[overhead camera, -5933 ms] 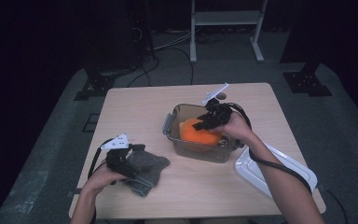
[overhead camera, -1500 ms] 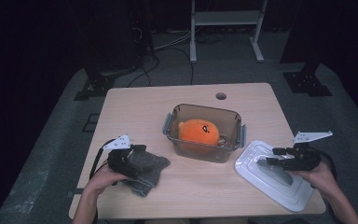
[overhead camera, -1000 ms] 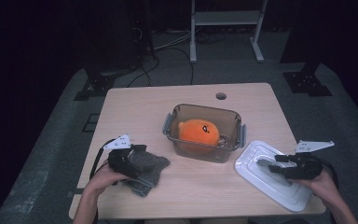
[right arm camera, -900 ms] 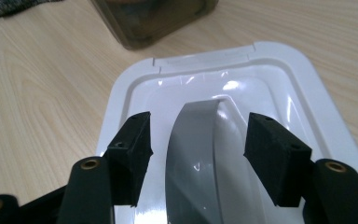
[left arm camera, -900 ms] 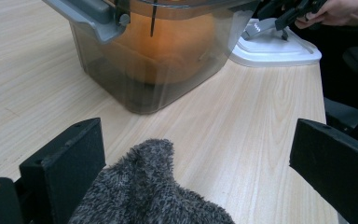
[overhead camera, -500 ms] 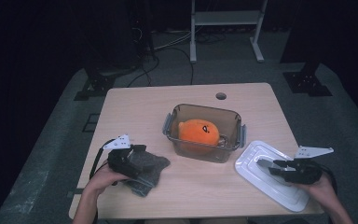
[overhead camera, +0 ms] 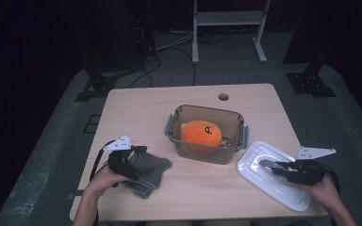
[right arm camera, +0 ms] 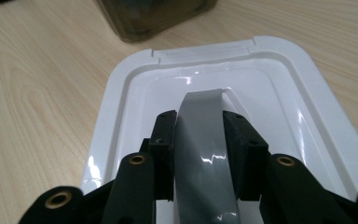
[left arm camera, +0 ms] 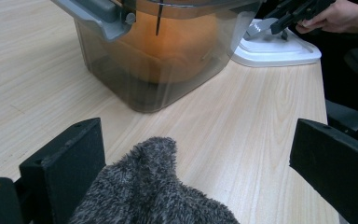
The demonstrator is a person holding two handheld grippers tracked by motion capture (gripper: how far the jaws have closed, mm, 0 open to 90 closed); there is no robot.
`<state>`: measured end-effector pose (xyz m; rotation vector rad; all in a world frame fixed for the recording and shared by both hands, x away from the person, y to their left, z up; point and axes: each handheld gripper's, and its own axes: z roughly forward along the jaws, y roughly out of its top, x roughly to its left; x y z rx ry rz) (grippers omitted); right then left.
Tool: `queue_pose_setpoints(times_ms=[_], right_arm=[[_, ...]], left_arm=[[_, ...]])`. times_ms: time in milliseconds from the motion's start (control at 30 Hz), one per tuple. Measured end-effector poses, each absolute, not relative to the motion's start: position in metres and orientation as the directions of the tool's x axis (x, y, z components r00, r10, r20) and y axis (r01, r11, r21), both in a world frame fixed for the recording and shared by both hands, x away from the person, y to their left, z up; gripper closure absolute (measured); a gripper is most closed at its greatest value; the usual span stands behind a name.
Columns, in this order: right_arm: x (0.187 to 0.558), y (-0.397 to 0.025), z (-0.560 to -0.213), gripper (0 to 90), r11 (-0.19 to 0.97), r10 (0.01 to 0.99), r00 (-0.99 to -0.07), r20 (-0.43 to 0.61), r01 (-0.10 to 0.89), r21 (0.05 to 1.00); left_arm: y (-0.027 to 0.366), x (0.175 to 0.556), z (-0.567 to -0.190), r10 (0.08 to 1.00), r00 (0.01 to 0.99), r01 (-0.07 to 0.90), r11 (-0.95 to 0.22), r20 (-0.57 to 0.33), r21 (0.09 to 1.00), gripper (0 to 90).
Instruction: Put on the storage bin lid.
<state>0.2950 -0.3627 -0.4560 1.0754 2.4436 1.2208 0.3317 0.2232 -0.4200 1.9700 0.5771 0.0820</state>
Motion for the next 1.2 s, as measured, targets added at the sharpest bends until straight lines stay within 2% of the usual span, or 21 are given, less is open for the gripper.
queue_pose_setpoints(times_ms=[1200], right_arm=[[0.287,-0.375,-0.419,65.5,0.387,0.68,-0.723,0.123,0.496,0.777]], left_arm=[[0.224,0.333,-0.422,0.431,0.88,0.366,-0.35,-0.198,0.863,2.4]])
